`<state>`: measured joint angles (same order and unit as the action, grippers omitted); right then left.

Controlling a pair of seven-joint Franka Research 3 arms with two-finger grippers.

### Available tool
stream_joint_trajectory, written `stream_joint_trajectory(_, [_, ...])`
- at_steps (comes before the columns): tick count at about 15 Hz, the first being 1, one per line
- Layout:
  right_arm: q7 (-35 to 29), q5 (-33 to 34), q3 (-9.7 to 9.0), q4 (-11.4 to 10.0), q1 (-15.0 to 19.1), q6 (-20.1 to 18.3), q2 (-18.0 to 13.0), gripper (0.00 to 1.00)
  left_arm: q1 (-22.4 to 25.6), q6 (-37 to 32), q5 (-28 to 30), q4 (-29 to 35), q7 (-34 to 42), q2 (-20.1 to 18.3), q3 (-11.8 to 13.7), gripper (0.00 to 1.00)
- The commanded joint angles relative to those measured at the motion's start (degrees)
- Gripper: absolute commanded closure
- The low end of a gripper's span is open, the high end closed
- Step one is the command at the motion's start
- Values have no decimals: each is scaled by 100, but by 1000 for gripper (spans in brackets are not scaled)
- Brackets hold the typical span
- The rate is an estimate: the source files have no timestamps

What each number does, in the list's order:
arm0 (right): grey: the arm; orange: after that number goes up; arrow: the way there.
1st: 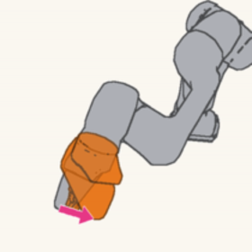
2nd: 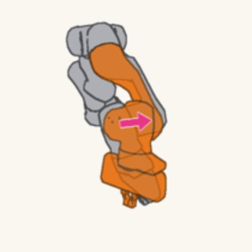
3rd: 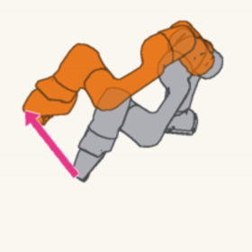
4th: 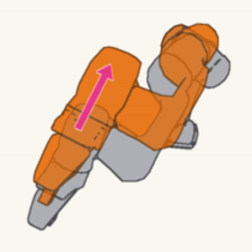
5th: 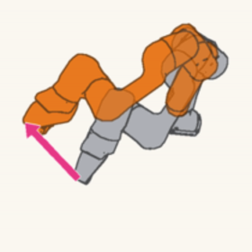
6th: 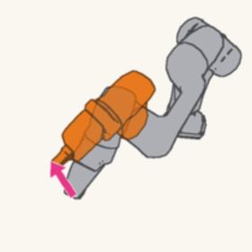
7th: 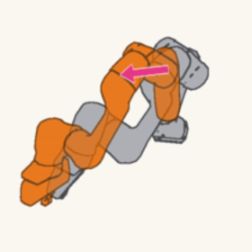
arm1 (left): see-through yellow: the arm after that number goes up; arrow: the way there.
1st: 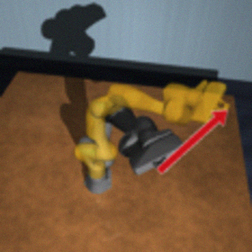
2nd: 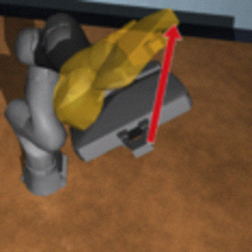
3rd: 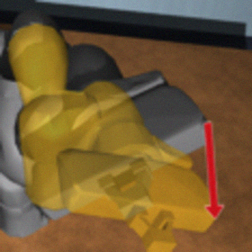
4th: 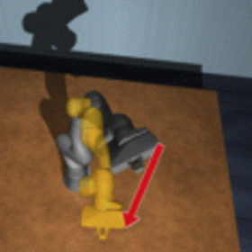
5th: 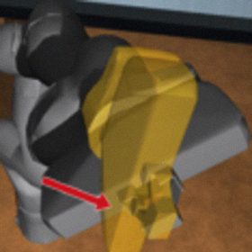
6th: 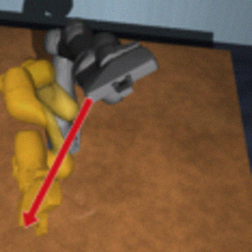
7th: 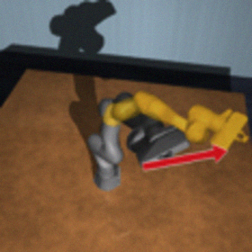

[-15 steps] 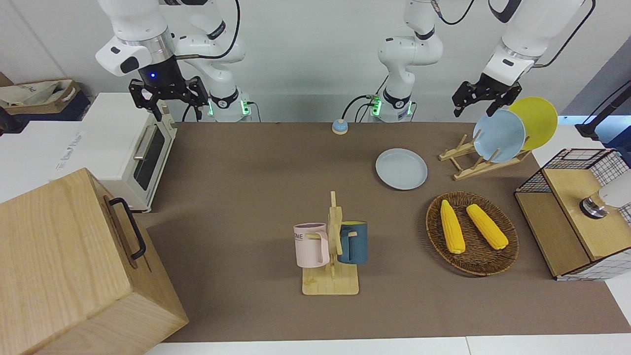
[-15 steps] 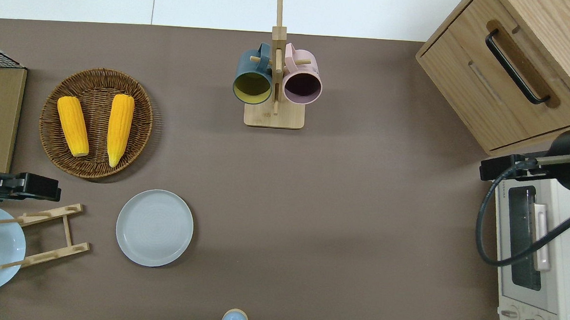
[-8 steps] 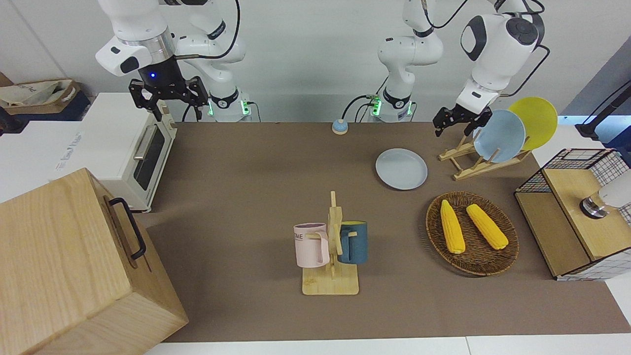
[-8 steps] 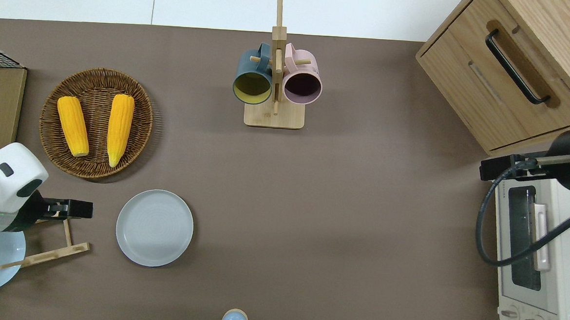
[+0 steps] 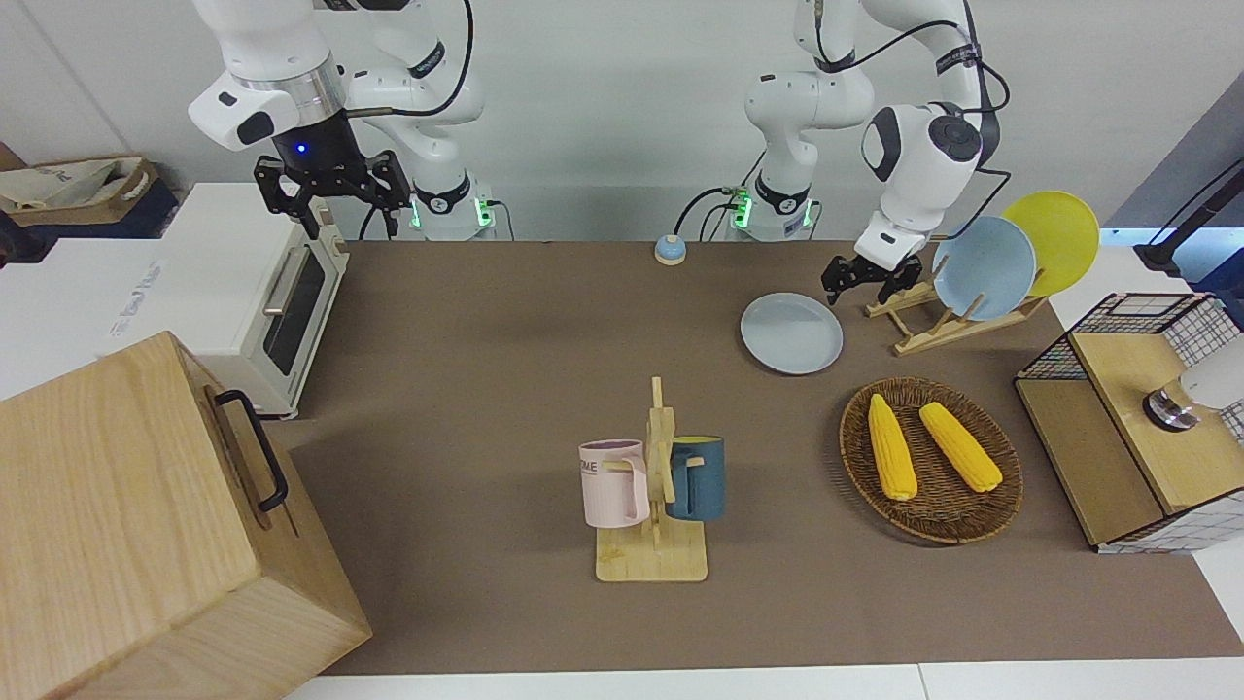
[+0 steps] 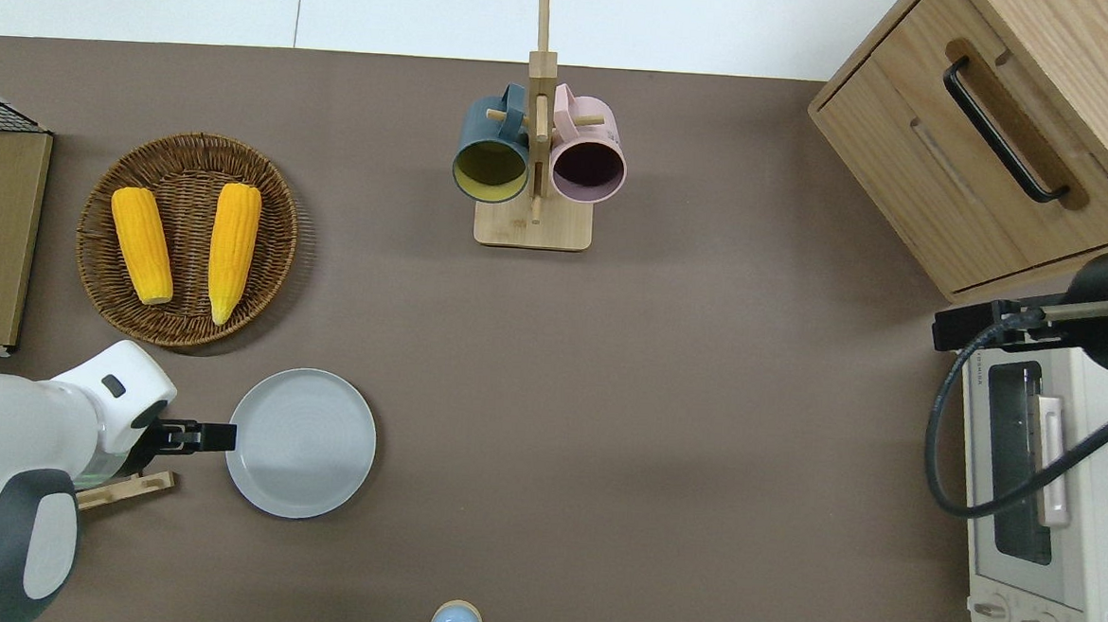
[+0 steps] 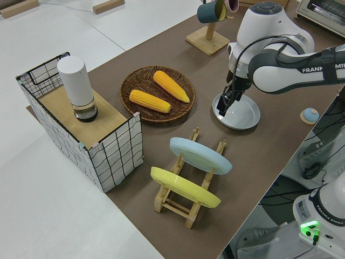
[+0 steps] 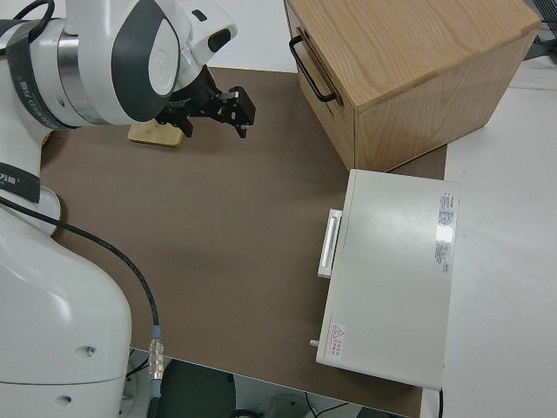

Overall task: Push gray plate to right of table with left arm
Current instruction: 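Move the left gripper down to the edge of the light gray plate, then push the gray plate with the left gripper away from the basket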

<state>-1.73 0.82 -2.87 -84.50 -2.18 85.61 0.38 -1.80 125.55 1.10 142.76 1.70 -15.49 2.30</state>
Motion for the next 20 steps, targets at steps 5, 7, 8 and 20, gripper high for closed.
stream_joint_trajectory(5, [6, -126, 6, 30, 16, -80, -20, 17, -48, 1075, 390, 647, 585, 440, 209, 15])
stream_joint_trajectory(7, [6, -126, 6, 30, 16, -80, -20, 17, -39, 1182, 399, 647, 585, 546, 209, 15])
stream_joint_trajectory(8, [6, -126, 6, 30, 16, -80, -20, 17, -48, 1234, 417, 647, 585, 608, 209, 15])
stream_joint_trajectory(20, [6, -126, 6, 30, 16, -80, -20, 17, -109, 1288, 478, 639, 568, 705, 200, 1000])
